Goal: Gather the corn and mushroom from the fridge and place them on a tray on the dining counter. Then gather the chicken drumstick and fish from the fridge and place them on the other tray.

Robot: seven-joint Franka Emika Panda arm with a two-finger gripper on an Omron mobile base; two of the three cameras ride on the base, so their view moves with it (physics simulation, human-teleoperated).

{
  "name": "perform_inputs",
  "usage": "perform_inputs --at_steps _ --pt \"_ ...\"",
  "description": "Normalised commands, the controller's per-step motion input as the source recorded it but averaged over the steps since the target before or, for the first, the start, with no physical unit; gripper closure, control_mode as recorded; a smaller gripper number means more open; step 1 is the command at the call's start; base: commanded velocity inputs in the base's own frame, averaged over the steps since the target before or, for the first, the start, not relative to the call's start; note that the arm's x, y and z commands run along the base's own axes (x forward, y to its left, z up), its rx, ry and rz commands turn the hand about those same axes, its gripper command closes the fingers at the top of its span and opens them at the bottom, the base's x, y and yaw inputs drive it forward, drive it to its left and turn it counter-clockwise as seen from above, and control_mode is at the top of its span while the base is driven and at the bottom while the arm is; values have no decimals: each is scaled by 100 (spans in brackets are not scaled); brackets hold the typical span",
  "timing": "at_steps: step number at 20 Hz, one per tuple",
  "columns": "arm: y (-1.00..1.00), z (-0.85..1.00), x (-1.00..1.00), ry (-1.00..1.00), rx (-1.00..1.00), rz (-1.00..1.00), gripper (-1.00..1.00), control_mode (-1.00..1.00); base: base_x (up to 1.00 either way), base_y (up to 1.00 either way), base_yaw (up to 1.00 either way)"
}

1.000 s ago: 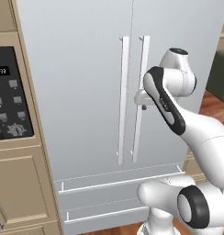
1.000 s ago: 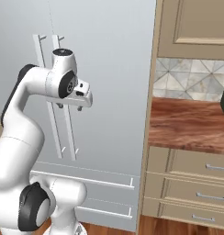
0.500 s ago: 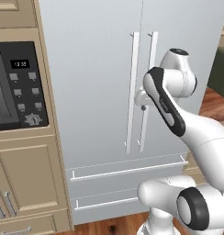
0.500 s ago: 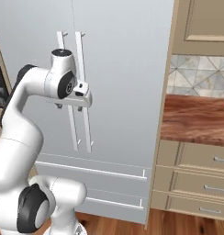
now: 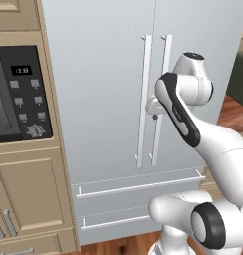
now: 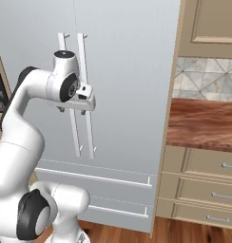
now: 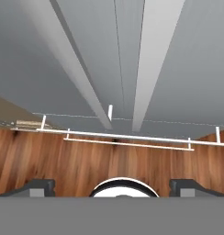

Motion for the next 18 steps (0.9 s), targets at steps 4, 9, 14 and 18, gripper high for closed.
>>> perform_inputs --at_steps 4,9,14,18 --pt "0 0 0 0 0 0 -100 100 0 0 0" --pt "0 0 -1 -29 -1 0 -100 -100 0 0 0" --pt "-13 0 -5 -56 -1 0 -100 -100 0 0 0" --pt "-24 0 0 -41 0 -1 -100 -100 0 0 0"
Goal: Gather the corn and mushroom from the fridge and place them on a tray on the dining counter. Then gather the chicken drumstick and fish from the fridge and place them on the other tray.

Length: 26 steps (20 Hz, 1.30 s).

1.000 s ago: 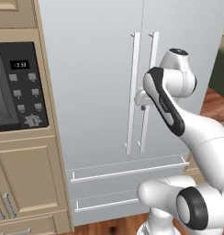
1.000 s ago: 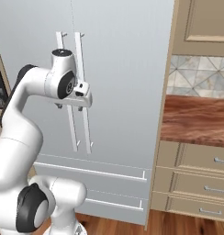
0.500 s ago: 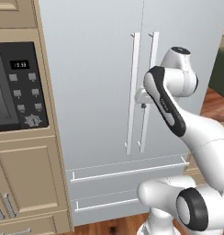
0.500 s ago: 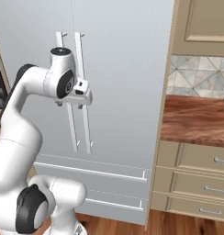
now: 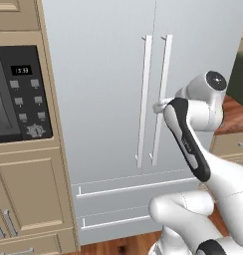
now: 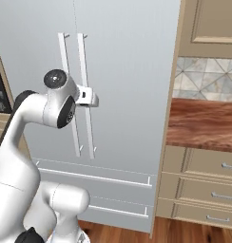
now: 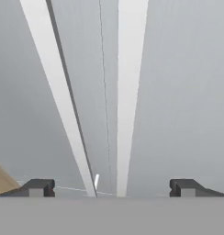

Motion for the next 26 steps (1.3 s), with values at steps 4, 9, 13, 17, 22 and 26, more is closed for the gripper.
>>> perform_inputs --at_steps 4,9,13,17,22,26 --pt "-9 0 11 -14 0 -8 -100 -100 0 0 0" --pt "0 0 15 -1 0 -8 -100 -100 0 0 0" --pt "0 0 0 -3 0 -4 -100 -100 0 0 0" --pt "-1 0 0 -3 0 -2 -100 -100 0 0 0" --pt "0 0 3 -5 0 -1 -100 -100 0 0 0" --pt "0 0 21 -3 0 0 -100 -100 0 0 0"
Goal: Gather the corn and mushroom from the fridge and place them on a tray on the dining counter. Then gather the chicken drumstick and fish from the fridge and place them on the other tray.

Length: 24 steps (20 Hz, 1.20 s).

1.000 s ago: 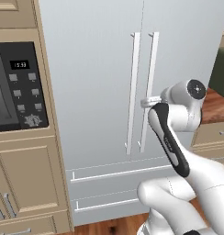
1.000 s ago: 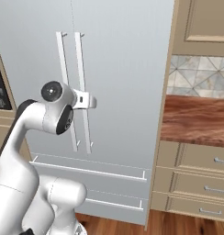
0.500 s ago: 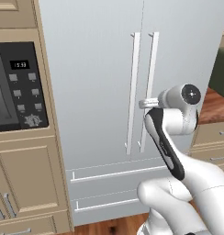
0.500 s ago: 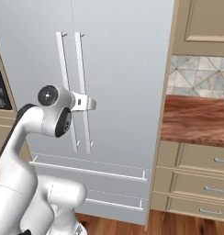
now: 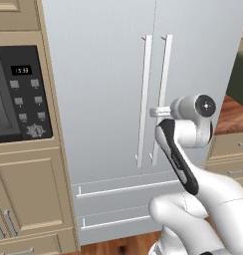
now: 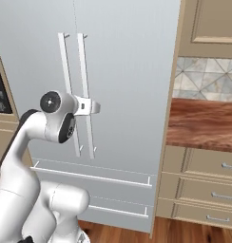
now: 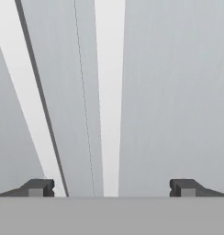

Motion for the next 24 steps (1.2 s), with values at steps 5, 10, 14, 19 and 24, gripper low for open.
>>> perform_inputs --at_steps 5,10,14,19,24 --pt "-3 0 39 0 2 0 -100 -100 0 0 0" --pt "-4 0 54 0 3 0 -100 -100 0 0 0" --pt "0 -1 60 1 2 0 -100 -100 0 0 0" --pt "0 -6 55 0 1 0 -100 -100 0 0 0" --pt "-2 -7 44 0 0 0 -100 -100 0 0 0"
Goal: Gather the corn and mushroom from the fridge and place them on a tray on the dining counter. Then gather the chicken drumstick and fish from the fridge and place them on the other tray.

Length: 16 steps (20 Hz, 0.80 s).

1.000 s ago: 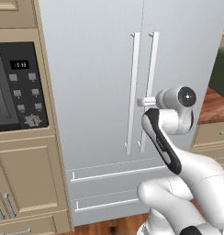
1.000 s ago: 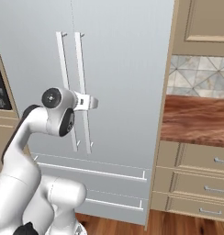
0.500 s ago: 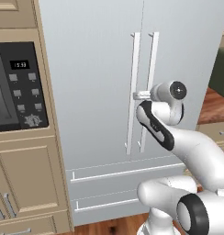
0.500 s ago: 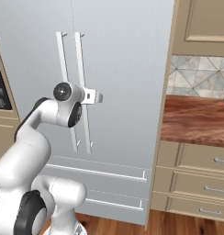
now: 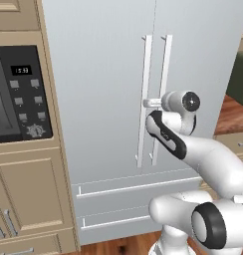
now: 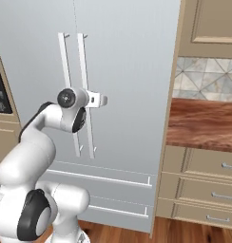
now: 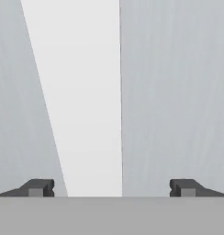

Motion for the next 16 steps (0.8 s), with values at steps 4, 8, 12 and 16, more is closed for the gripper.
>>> perform_inputs --at_steps 4,8,12,16 --pt "0 0 4 0 0 0 100 -100 0 0 0" --pt "0 0 0 0 0 0 100 -100 0 0 0" --pt "0 -2 -43 0 0 0 100 -100 0 0 0" --pt "-13 -13 -90 0 0 0 100 -100 0 0 0"
